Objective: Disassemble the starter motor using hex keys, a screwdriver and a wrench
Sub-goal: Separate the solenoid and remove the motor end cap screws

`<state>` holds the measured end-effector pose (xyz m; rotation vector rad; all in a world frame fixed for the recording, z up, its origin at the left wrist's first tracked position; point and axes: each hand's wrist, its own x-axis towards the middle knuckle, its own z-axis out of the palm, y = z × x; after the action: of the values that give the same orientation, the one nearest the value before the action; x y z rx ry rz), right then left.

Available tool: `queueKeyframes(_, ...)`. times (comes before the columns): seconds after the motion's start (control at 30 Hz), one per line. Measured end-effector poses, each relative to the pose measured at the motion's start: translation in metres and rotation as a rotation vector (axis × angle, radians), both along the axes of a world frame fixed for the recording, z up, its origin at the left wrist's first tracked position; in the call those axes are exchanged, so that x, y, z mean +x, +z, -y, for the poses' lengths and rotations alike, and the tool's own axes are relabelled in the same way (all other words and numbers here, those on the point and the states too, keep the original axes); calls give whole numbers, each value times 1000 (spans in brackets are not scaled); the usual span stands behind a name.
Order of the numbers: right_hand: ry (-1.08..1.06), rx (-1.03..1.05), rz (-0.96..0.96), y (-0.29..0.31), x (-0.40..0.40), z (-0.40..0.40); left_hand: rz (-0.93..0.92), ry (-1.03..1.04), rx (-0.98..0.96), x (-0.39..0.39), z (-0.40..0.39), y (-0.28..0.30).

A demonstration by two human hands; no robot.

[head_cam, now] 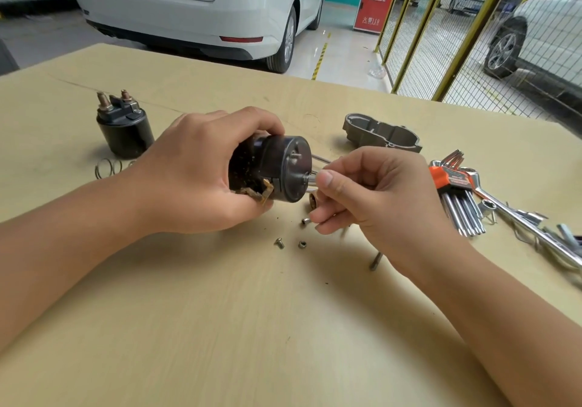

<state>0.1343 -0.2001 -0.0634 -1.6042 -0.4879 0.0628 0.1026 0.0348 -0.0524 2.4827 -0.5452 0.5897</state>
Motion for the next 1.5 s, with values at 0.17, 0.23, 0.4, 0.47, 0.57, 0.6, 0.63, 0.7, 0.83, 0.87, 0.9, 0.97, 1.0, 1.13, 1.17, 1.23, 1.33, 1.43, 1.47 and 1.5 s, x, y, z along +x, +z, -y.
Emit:
queueKeyframes(0.17, -4, -77, 74, 1, 0, -1, -5, -8, -32, -1, 1, 1)
queueKeyframes(0.23, -7, -133, 153, 0, -1, -2, -7, -8, -41, -1, 1, 1)
queueKeyframes(0.4, -48, -217, 299, -3, -1, -4, -6, -19, -56, 0, 0, 1)
queueKeyframes(0.47, -68, -268, 366, -3, 0, -2, -14, -28, -56, 1, -1, 1)
queueKeyframes(0.57, -88, -350, 492, -2, -1, -1, -25, -47, -65, 2, -3, 0)
queueKeyframes(0.6, -93, -365, 526, -2, -1, -1, -26, -53, -73, 2, -3, 0)
queueKeyframes(0.63, -100, -374, 549, -2, -2, -1, -28, -57, -82, 2, -3, 0)
queueKeyframes(0.7, -111, -350, 516, -1, -4, -2, -28, -61, -98, 2, -4, 0)
queueKeyframes(0.83, -71, -269, 162, 2, -10, -4, -29, -69, -123, 2, -3, 1)
queueKeyframes(0.87, -68, -285, 128, 4, -11, -4, -32, -72, -132, 2, -3, 1)
queueKeyframes(0.9, -73, -316, 123, 5, -11, -4, -33, -74, -140, 2, -3, 1)
queueKeyframes(0.97, -79, -391, 122, 8, -12, -5, -39, -77, -158, 1, -3, 2)
queueKeyframes(1.0, -74, -421, 115, 8, -13, -5, -42, -77, -167, 1, -2, 2)
queueKeyframes(1.13, -118, -478, 135, 9, -13, -10, -37, -70, -192, 2, -1, 2)
queueKeyframes(1.17, -127, -472, 131, 10, -13, -10, -37, -64, -209, 1, 0, 1)
queueKeyframes(1.23, -116, -426, 73, 11, -12, -10, -43, -49, -248, 1, 0, 1)
queueKeyframes(1.33, -100, -401, -13, 12, -12, -9, -44, -41, -261, 0, 2, 1)
queueKeyframes(1.43, -112, -416, -45, 11, -11, -10, -45, -30, -274, 0, 2, 1)
queueKeyframes(1.47, -117, -431, -42, 12, -10, -10, -47, -25, -276, 0, 3, 1)
queueKeyframes(1.5, -121, -453, -36, 12, -9, -11, -52, -21, -277, 0, 3, 1)
